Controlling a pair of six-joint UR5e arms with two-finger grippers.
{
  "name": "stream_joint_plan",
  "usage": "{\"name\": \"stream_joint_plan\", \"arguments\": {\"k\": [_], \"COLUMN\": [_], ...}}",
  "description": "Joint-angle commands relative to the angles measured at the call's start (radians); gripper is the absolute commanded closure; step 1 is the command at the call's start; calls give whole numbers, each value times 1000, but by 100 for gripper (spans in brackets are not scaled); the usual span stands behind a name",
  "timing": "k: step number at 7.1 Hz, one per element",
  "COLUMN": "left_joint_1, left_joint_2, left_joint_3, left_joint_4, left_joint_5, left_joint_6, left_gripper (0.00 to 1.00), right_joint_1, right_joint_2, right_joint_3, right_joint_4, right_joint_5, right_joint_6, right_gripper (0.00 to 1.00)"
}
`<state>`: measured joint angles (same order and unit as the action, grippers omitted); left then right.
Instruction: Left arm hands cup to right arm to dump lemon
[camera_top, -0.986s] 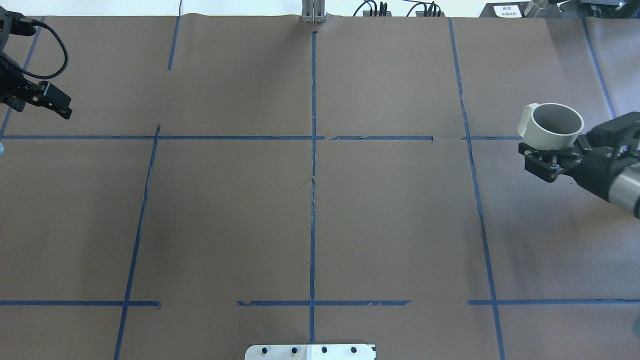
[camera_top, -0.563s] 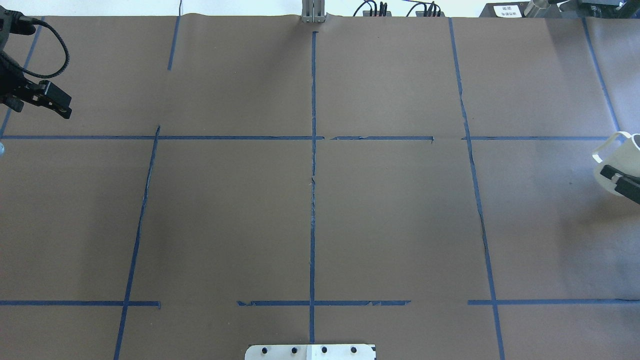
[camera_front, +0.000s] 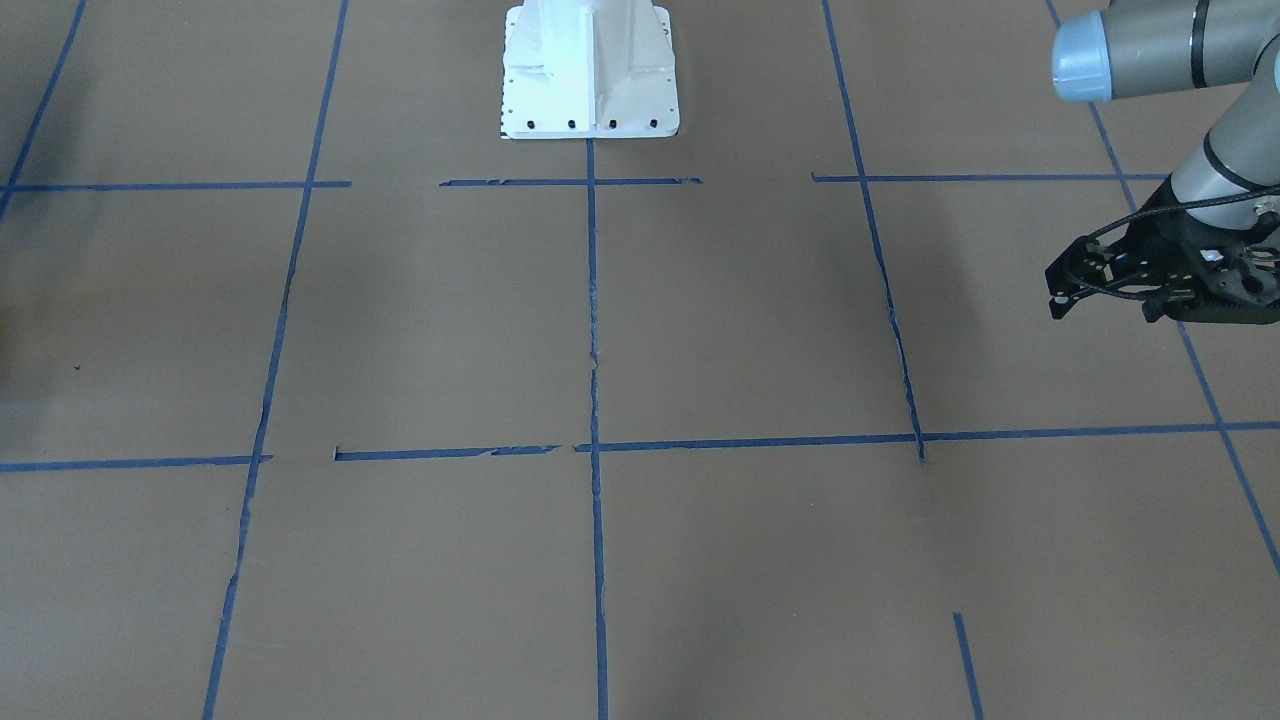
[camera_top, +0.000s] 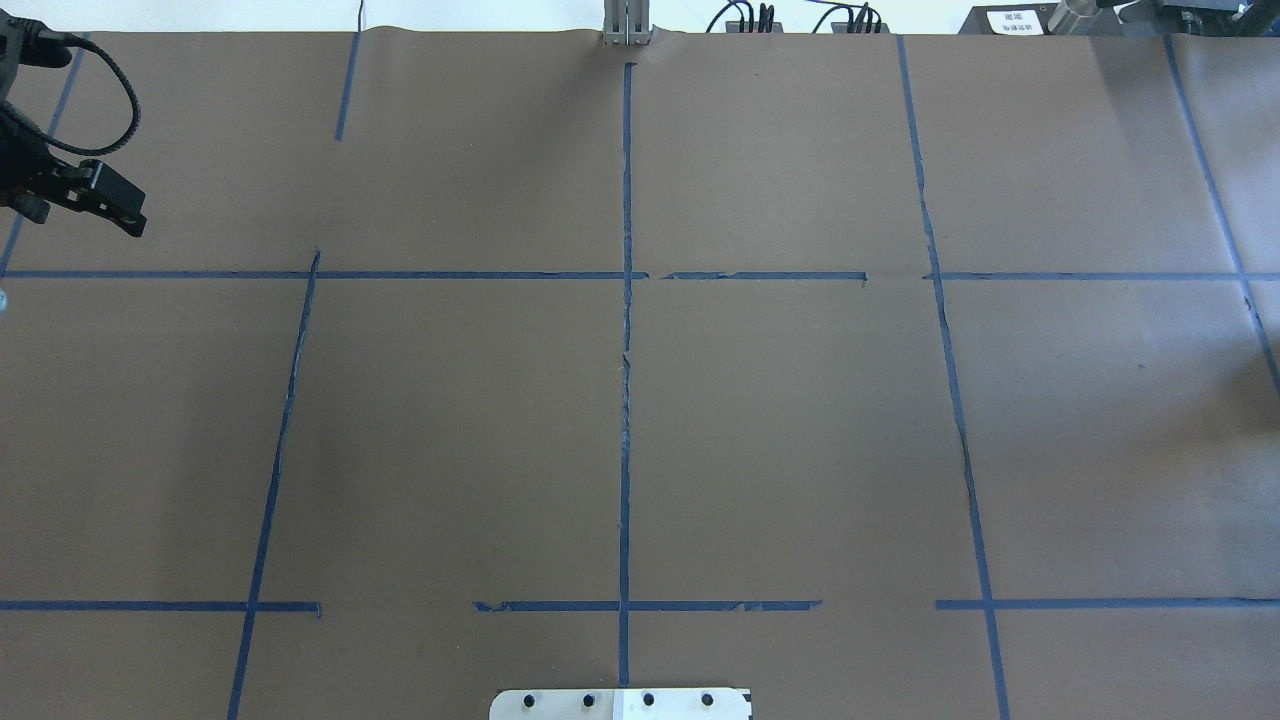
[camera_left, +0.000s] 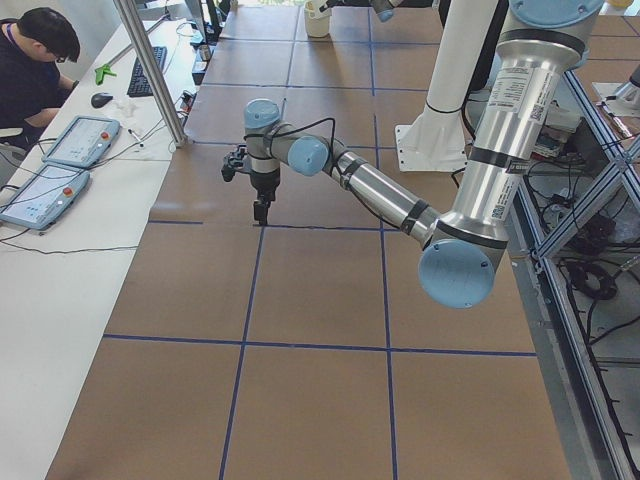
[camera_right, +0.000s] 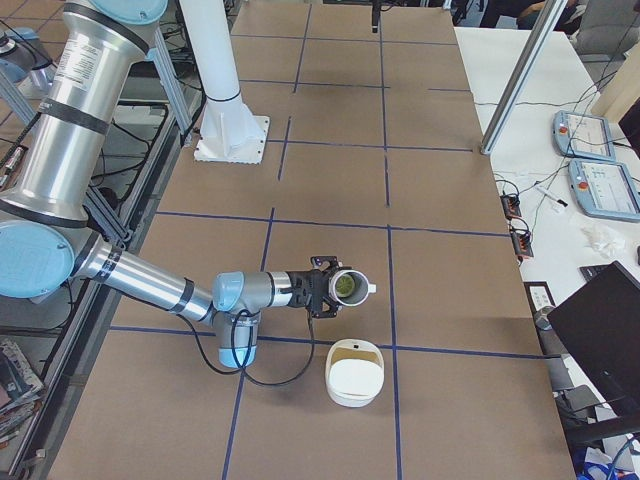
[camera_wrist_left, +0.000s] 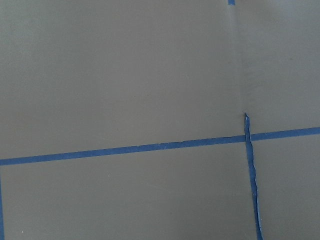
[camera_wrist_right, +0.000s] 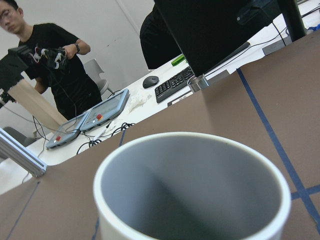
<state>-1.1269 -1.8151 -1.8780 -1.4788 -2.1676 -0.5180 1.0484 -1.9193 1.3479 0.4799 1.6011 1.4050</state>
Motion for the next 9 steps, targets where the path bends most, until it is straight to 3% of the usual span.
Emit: {"name": "stream_joint_plan", "arguments": {"k": [1, 2, 5, 9], "left_joint_1": [6, 7, 7, 10], "left_joint_2": [-3, -3, -3, -4], "left_joint_3": [-1, -1, -1, -1], "left_joint_4": [0, 0, 0, 2], "left_joint_5": [0, 0, 2, 2], "left_joint_6": [-2, -2, -2, -2], "left_gripper": [0, 0, 0, 0], "right_joint_1": [53, 67, 134, 214], "right_joint_2": [14, 14, 61, 126], "right_joint_3": [-15, -15, -146, -173], "right_joint_4": [32, 39, 253, 267], "right_joint_5": [8, 10, 7, -13], "right_joint_6": [246, 349, 653, 968], "right_gripper": [100, 100, 100, 97]}}
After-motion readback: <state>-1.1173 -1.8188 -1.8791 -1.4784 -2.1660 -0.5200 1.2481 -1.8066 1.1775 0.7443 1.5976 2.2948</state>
